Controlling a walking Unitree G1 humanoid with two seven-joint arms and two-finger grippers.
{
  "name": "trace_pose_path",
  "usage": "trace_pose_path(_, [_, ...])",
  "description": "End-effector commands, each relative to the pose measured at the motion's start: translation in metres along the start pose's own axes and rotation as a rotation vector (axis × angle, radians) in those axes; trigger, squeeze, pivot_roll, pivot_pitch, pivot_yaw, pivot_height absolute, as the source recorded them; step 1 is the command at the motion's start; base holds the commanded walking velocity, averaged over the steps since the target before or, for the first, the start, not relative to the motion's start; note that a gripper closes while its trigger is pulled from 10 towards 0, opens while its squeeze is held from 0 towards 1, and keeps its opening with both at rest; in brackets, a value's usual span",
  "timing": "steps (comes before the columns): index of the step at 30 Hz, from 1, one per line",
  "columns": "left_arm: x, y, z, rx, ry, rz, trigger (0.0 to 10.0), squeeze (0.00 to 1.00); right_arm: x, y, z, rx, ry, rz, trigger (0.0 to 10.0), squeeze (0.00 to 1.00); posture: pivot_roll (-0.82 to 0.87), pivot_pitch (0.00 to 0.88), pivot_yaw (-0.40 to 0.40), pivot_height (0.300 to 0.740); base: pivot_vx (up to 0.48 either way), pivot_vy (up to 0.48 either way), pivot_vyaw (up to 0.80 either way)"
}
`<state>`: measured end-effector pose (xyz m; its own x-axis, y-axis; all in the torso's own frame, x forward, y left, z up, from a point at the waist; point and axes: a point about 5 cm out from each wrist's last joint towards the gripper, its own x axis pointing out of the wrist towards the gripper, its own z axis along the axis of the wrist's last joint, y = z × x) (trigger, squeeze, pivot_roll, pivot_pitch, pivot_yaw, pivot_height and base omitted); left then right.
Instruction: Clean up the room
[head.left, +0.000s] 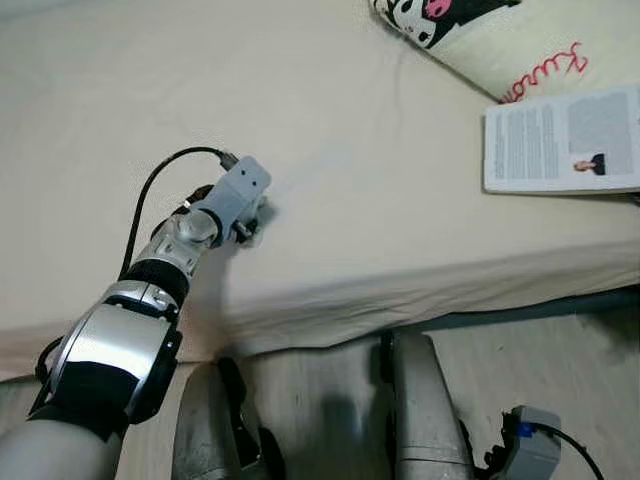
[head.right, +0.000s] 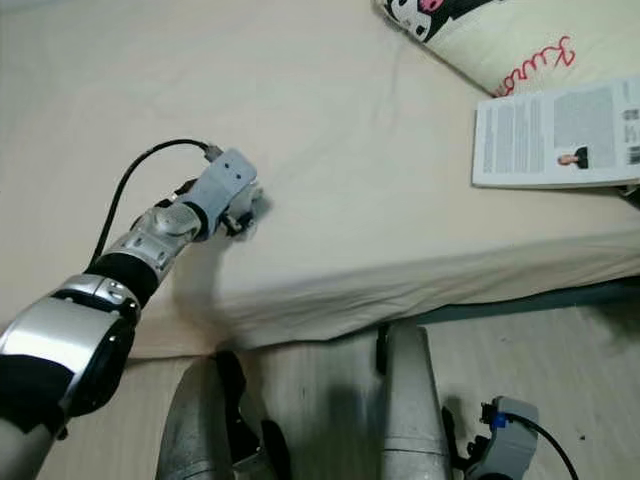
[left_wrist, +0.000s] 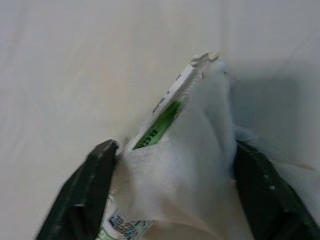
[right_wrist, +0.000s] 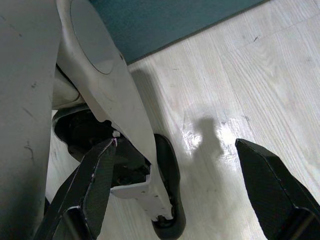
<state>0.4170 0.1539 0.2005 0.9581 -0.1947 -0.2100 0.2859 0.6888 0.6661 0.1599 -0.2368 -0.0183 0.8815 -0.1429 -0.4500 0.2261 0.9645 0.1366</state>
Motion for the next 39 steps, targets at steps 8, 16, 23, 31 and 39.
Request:
trace_pose_path(8, [-0.001,-0.014,-0.019,0.087,0.094,-0.035,0.0,0.0,-0.035,0.032,-0.058,0.057,0.261,0.118,10.0,0.0,-0.21,0.531,0.181,0.499,0.0,0.0,0.0])
trace_pose_path(16, [-0.003,-0.011,-0.026,0.076,0.114,-0.021,0.0,0.0,-0.026,0.026,-0.043,0.035,0.233,0.074,10.0,0.0,-0.2,0.5,0.179,0.499,0.0,0.0,0.0])
trace_pose_path(23, [-0.006,-0.008,-0.031,-0.085,0.086,-0.065,0.0,0.0,-0.01,0.002,-0.032,-0.011,0.224,-0.086,10.0,0.0,-0.18,0.424,0.171,0.499,0.0,0.0,0.0])
trace_pose_path(31, [-0.012,-0.011,-0.031,-0.229,-0.042,-0.288,0.0,0.0,0.013,-0.054,0.005,-0.341,0.373,-0.367,10.0,0.0,-0.16,0.258,0.135,0.499,0.0,0.0,0.0])
trace_pose_path(39, [-0.02,0.003,-0.042,-0.329,-0.104,-0.254,0.0,0.0,0.025,-0.093,0.077,-0.744,0.346,-0.541,10.0,0.0,-0.15,0.159,0.106,0.499,0.0,0.0,0.0])
